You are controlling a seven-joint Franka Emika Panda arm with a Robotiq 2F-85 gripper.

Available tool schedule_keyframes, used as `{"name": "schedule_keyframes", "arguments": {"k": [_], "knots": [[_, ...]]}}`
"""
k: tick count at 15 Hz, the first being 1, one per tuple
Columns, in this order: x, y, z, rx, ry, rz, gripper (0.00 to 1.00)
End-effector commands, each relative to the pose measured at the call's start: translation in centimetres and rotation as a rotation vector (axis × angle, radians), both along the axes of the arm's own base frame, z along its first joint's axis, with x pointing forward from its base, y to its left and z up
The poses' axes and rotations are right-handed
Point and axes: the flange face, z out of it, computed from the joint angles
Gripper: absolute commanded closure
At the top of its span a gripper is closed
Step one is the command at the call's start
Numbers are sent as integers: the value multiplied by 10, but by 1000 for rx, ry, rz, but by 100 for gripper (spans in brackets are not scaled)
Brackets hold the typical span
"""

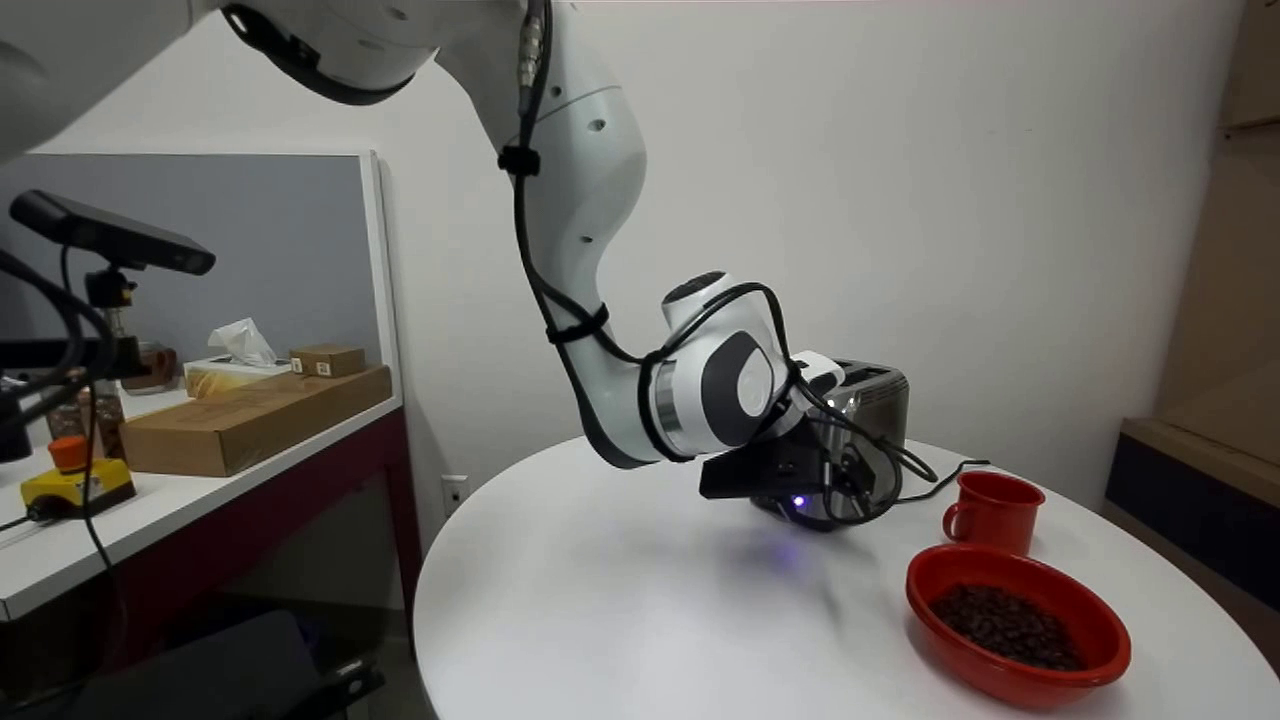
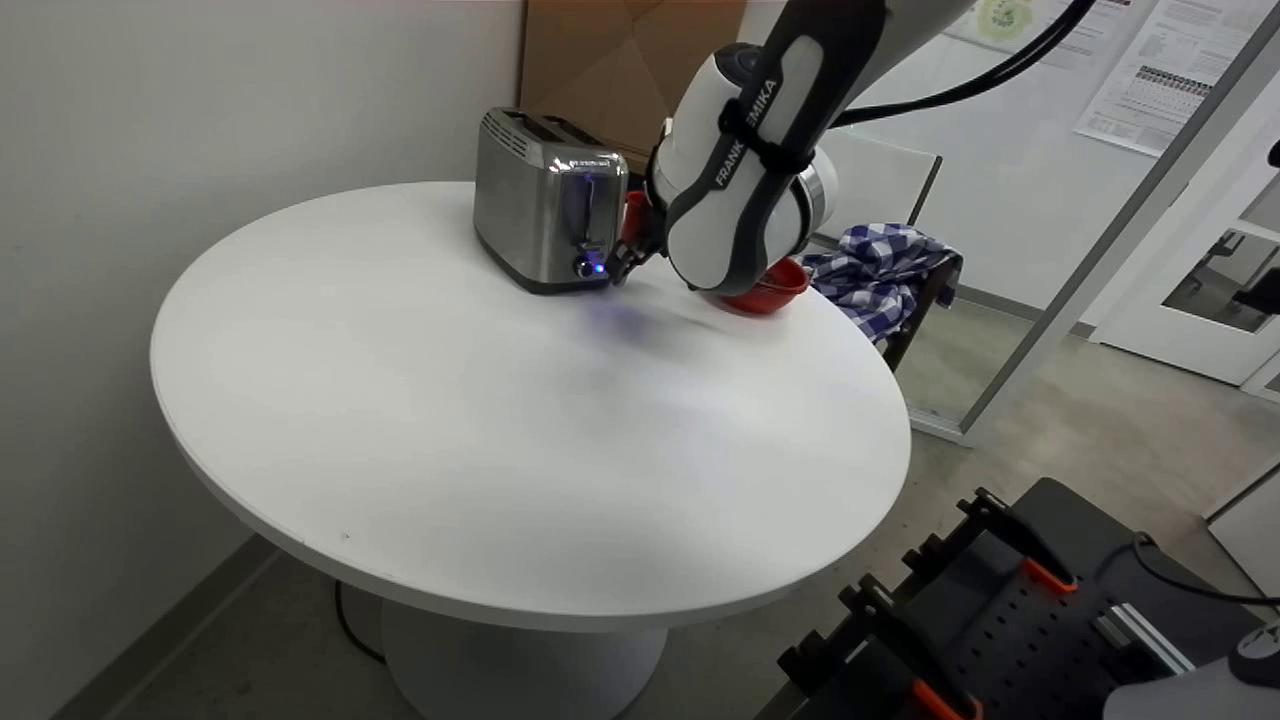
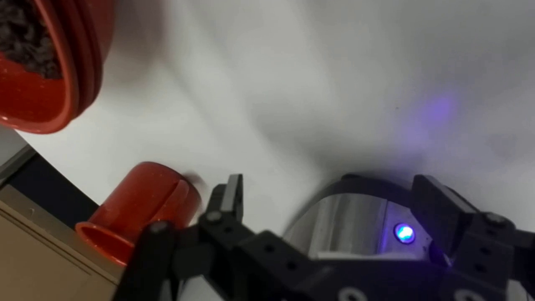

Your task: Turn off the switch of the toaster

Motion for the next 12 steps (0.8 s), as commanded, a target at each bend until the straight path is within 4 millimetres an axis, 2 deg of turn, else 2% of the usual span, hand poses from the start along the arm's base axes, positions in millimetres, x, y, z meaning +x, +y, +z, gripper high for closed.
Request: {"name": "schedule_keyframes", "arguments": {"k": [1, 7, 12], "knots": [[3, 0, -2, -24, -49, 32, 0], [-1, -5, -11, -53, -93, 72, 0], [-5, -3, -9, -57, -157, 99, 0]]}}
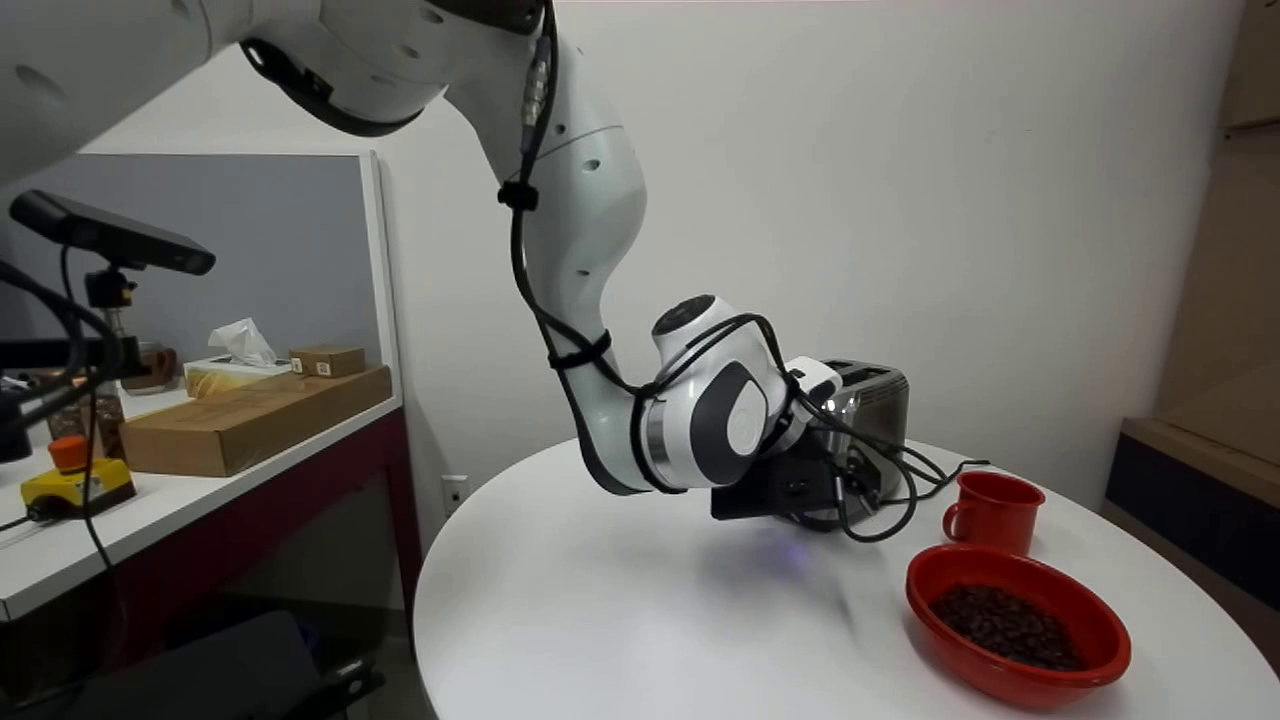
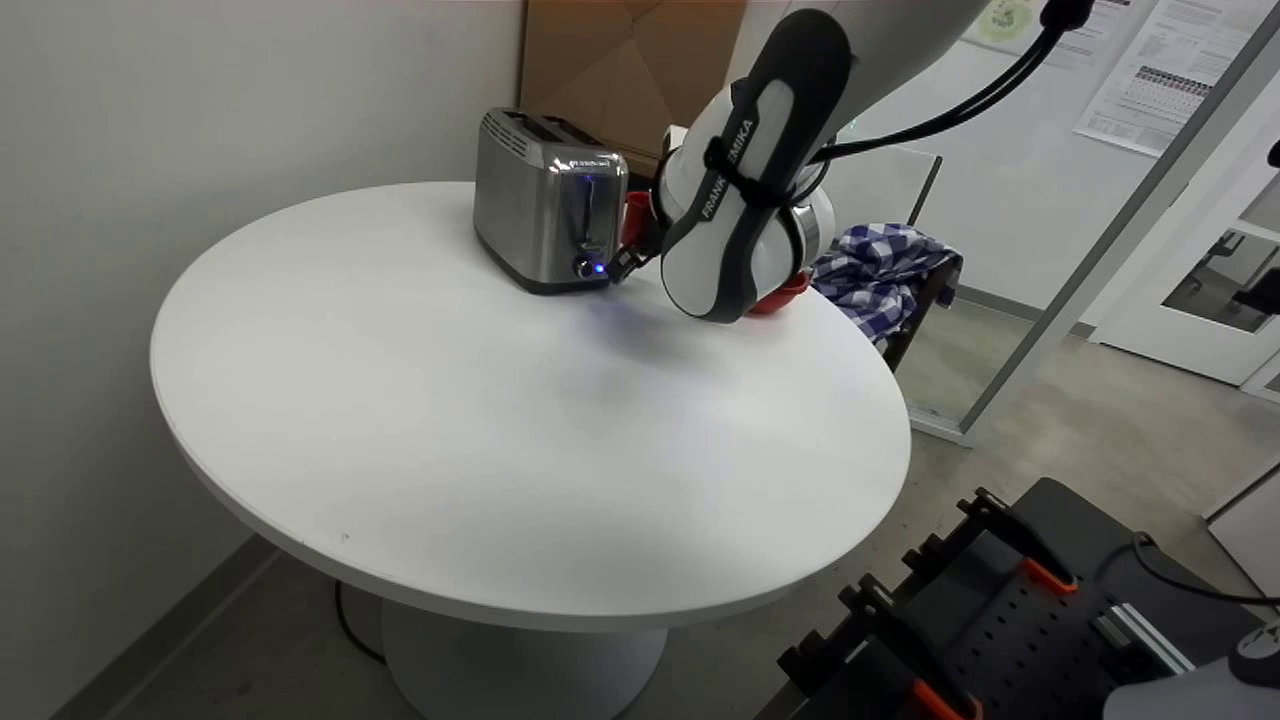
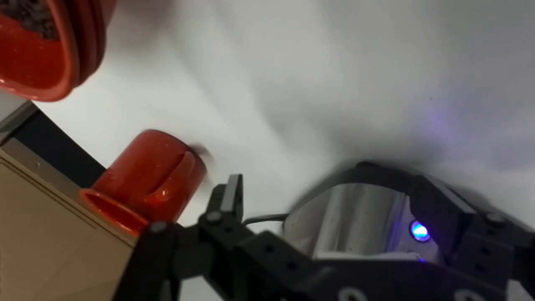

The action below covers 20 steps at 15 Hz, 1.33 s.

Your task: Turn off the switch of the toaster

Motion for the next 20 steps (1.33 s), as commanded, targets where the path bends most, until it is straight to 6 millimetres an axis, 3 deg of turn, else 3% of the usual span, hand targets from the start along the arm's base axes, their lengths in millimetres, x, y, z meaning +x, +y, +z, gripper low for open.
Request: {"name": "schedule_keyframes", "arguments": {"k": [1, 11, 20], "knots": [[-2, 3, 2, -14, -58, 27, 0], [-4, 12, 4, 15, -103, 32, 0], [2, 3, 2, 14, -68, 3, 0]]}}
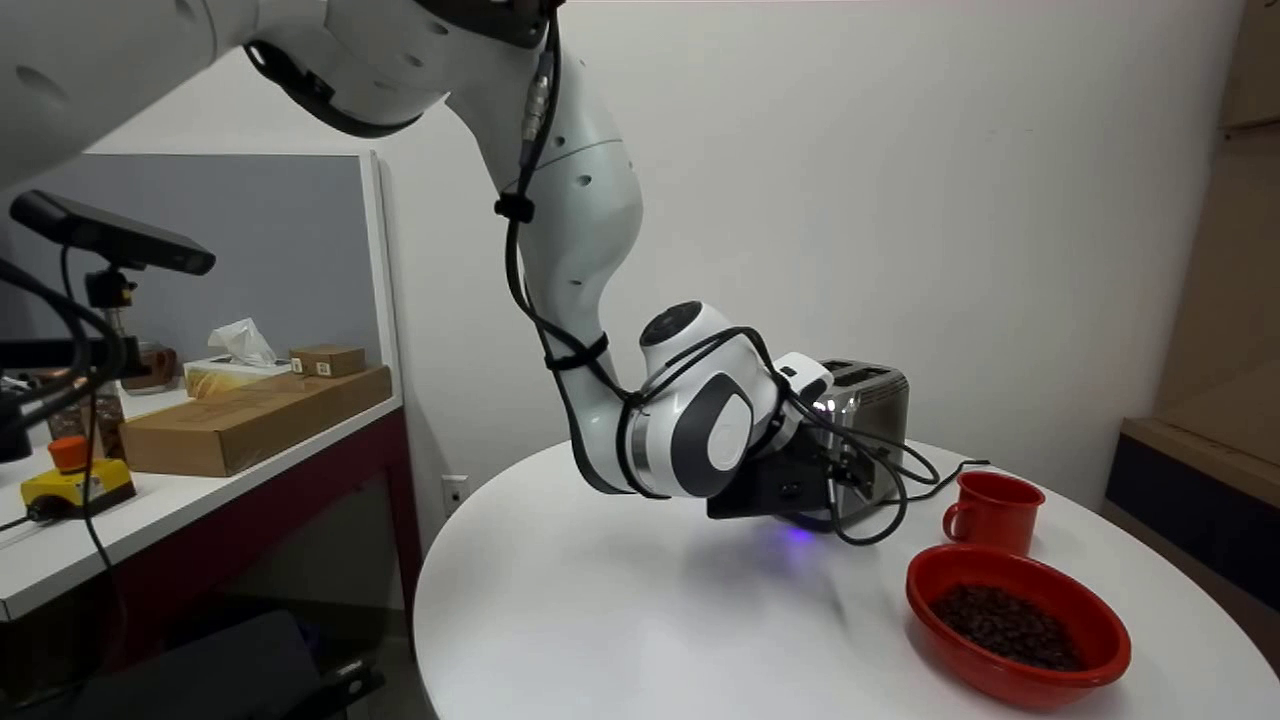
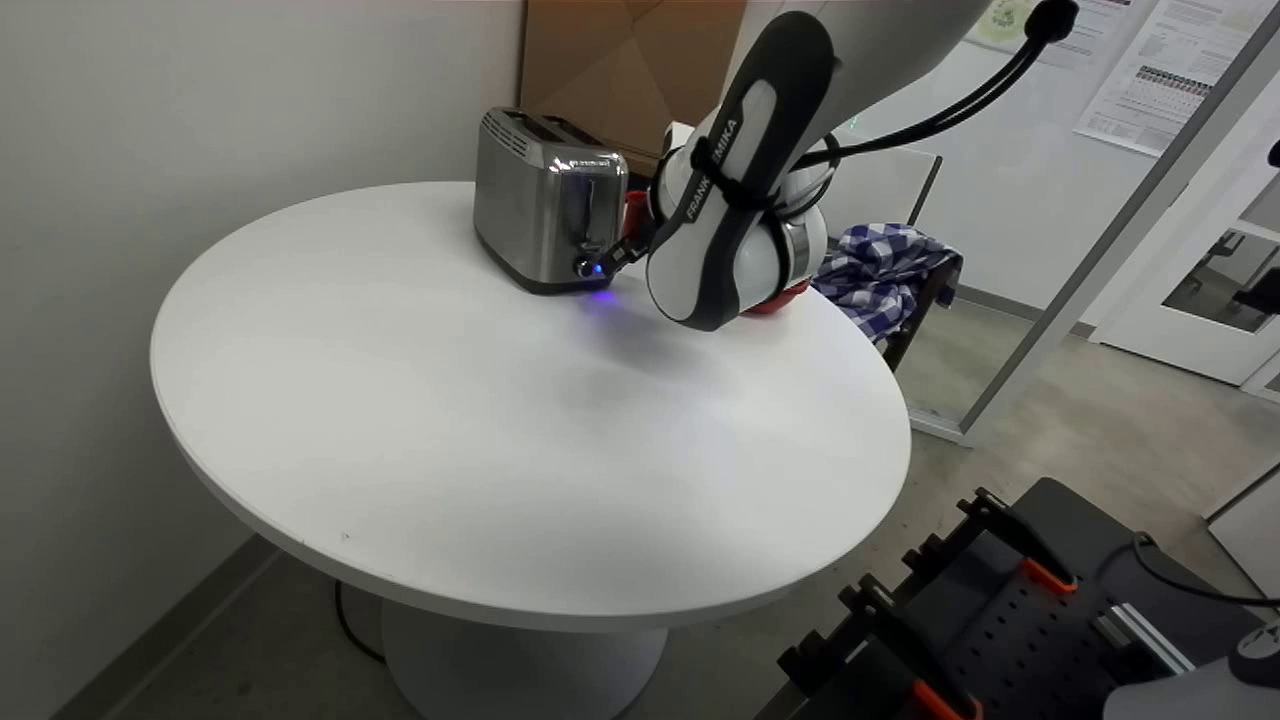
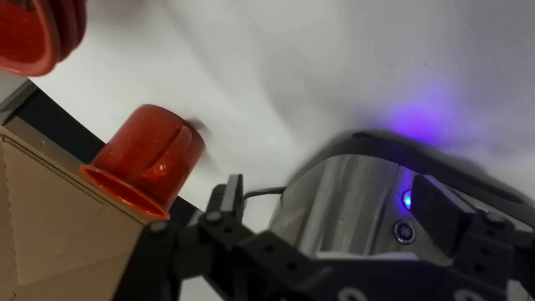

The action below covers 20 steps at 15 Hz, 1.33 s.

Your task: Turn off the switch of the toaster

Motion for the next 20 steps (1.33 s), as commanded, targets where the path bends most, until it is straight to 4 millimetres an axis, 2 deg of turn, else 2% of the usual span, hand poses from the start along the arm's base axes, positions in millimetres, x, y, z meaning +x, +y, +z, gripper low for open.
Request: {"name": "schedule_keyframes", "arguments": {"k": [1, 8, 16, 20], "knots": [[5, -4, 0, -4, 17, -9, 0], [12, -2, -3, 5, 57, -23, 0], [12, -1, -2, -8, -7, -21, 0], [8, 2, 4, 30, 124, -26, 0]]}}
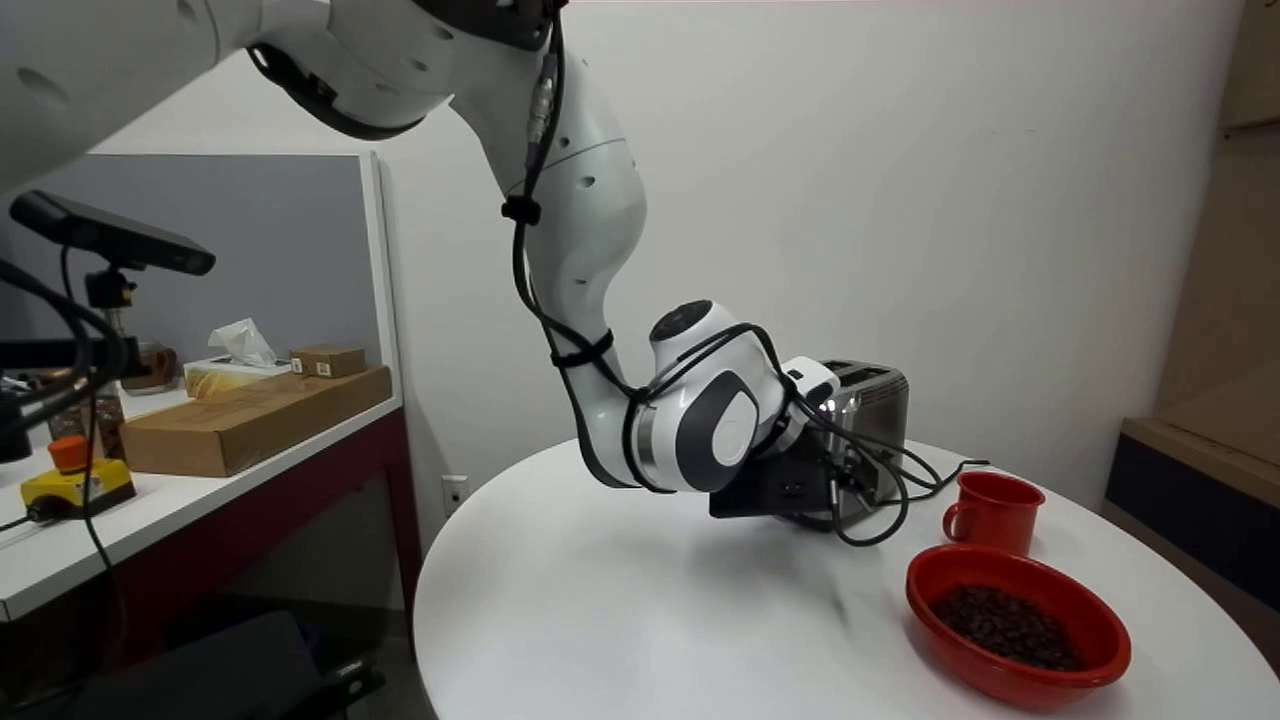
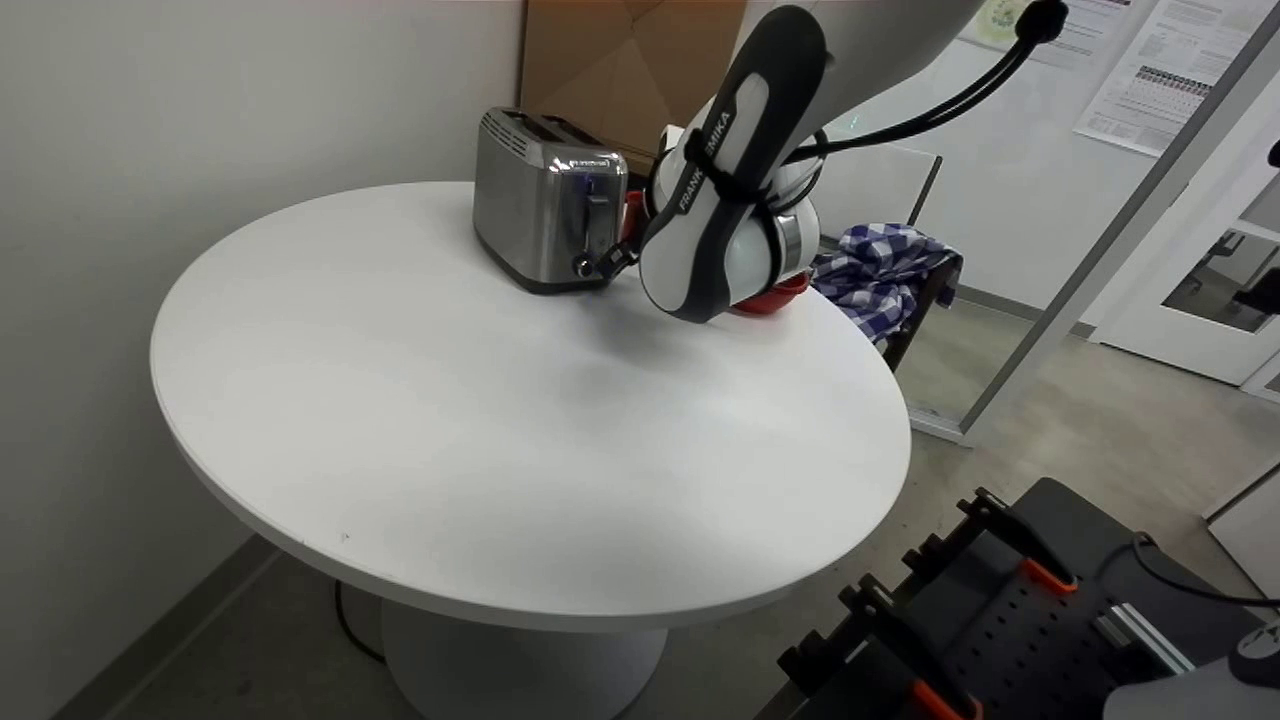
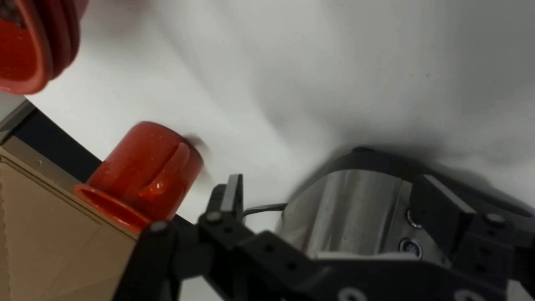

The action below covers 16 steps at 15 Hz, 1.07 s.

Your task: Turn off the switch of the toaster

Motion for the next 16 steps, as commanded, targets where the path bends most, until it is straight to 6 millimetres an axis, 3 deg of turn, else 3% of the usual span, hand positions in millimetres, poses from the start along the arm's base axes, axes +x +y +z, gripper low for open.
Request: {"name": "schedule_keyframes", "arguments": {"k": [1, 5, 9, 12, 16], "knots": [[-1, 5, 10, 30, 116, -4, 0], [-13, 7, 38, 74, 314, -30, 0], [-39, -3, 82, 111, 449, -54, 0], [-77, -18, 98, 169, 474, -95, 0], [-143, -34, 90, 268, 460, -211, 0]]}}
